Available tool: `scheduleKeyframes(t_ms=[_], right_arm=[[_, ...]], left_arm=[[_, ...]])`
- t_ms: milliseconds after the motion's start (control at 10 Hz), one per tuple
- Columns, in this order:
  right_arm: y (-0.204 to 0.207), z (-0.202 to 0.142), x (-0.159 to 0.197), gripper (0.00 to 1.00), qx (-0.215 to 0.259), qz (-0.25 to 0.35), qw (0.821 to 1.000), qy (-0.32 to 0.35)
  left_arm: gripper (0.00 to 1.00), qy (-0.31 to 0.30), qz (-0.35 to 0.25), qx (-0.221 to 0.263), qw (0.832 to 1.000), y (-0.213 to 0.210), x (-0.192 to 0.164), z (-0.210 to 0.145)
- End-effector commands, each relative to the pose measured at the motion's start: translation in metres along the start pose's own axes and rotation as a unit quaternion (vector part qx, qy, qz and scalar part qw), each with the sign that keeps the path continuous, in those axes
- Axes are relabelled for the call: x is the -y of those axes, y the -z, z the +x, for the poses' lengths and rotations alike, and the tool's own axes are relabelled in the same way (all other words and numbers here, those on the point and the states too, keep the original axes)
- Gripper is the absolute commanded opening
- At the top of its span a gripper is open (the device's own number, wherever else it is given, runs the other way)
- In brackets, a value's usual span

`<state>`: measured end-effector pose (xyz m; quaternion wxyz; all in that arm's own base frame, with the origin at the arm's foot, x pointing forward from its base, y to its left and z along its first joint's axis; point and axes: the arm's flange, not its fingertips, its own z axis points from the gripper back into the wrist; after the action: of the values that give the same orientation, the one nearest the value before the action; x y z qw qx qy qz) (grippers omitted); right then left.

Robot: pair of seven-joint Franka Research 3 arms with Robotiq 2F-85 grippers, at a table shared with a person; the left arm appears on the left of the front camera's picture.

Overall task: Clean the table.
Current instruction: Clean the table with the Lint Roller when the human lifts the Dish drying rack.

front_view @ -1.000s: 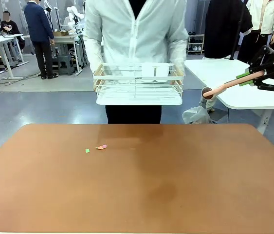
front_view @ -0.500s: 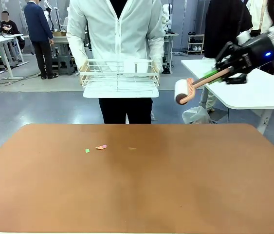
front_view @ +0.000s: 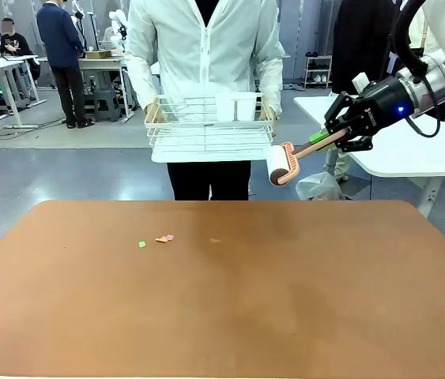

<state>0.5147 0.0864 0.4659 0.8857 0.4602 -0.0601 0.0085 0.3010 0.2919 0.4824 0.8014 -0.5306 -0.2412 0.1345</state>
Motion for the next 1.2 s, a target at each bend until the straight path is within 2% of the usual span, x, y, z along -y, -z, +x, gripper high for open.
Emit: scheduleKeyframes(t_ms=[0, 400, 500, 600, 800, 1100], right_arm=[[0.004, -0.001, -0.001, 0.21, -0.004, 0.001, 1.0, -0.001], [0.002, 0.0, 0.001, 0.21, -0.002, 0.0, 1.0, 0.001], [0.016, 0.007, 0.004, 0.21, 0.003, -0.01, 1.0, -0.012], [0.037, 0.022, 0.009, 0.21, 0.021, -0.045, 0.999, -0.011], [0.069, 0.038, 0.02, 0.21, -0.04, -0.058, 0.997, -0.023], [0.109, 0.036, 0.034, 0.21, -0.053, -0.065, 0.996, -0.001]], left_arm=[[1.0, 0.003, -0.006, 0.003, 1.0, -0.003, 0.0, 0.0], [1.0, 0.003, -0.006, 0.003, 1.0, -0.003, 0.0, 0.0], [1.0, 0.003, -0.006, 0.003, 1.0, -0.003, 0.0, 0.0], [1.0, 0.003, -0.006, 0.003, 1.0, -0.003, 0.0, 0.0], [1.0, 0.003, -0.006, 0.003, 1.0, -0.003, 0.0, 0.0], [1.0, 0.003, -0.006, 0.003, 1.0, -0.003, 0.0, 0.0]])
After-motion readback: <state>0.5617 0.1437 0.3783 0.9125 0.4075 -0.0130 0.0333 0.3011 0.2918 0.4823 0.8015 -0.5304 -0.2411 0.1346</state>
